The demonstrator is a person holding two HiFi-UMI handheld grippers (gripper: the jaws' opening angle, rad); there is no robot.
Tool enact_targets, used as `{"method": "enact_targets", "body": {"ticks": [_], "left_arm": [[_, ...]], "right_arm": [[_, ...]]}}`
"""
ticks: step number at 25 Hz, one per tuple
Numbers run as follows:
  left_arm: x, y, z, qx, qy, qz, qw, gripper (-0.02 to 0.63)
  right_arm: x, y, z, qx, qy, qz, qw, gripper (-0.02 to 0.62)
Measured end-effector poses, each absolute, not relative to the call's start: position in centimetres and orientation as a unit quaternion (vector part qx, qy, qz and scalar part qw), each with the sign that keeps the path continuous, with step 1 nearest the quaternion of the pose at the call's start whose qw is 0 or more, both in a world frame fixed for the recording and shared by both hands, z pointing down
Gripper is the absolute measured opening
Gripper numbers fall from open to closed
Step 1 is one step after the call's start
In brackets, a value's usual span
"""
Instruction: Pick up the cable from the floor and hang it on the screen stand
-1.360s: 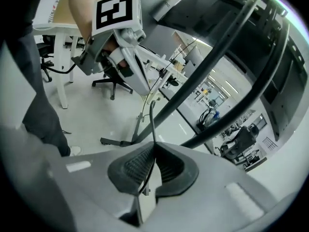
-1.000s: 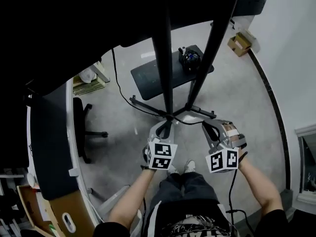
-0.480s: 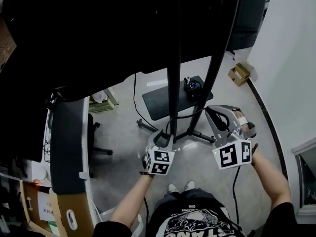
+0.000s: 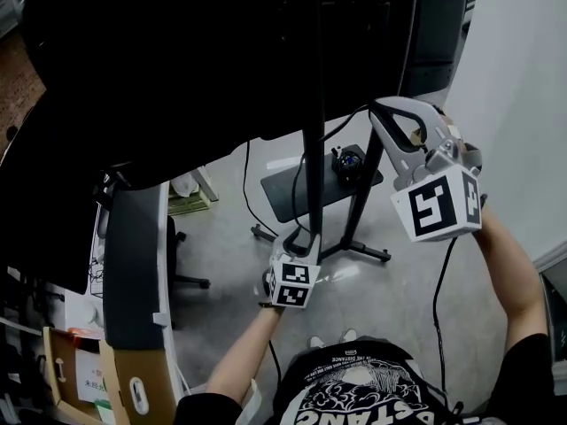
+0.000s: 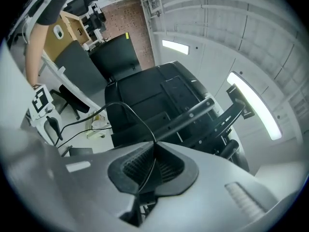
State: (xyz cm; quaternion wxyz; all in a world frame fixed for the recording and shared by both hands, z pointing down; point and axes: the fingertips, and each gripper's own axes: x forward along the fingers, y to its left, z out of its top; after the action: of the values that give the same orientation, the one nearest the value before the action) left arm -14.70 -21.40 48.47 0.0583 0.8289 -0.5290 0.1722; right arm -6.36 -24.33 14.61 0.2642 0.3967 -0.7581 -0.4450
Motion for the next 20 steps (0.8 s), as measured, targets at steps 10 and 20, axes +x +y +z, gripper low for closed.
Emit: {"method": "enact_targets", "body": {"ticks": [10,20], "left_arm": [[-11.6,-23.5,47.7,0.845,-0.506,0.165,0.054,0.164],[-9.7,-27.2,47.3,0.839,-0.516,0.156,0.071,0.161]], "right_arm": [[-7.3,-25.5,5.8,0.421,-0.736,-0.477,0.229,0.021],[-6.6,-25.8,-0.8,0.433,-0.718,-0.505,0.205,0.021]]}}
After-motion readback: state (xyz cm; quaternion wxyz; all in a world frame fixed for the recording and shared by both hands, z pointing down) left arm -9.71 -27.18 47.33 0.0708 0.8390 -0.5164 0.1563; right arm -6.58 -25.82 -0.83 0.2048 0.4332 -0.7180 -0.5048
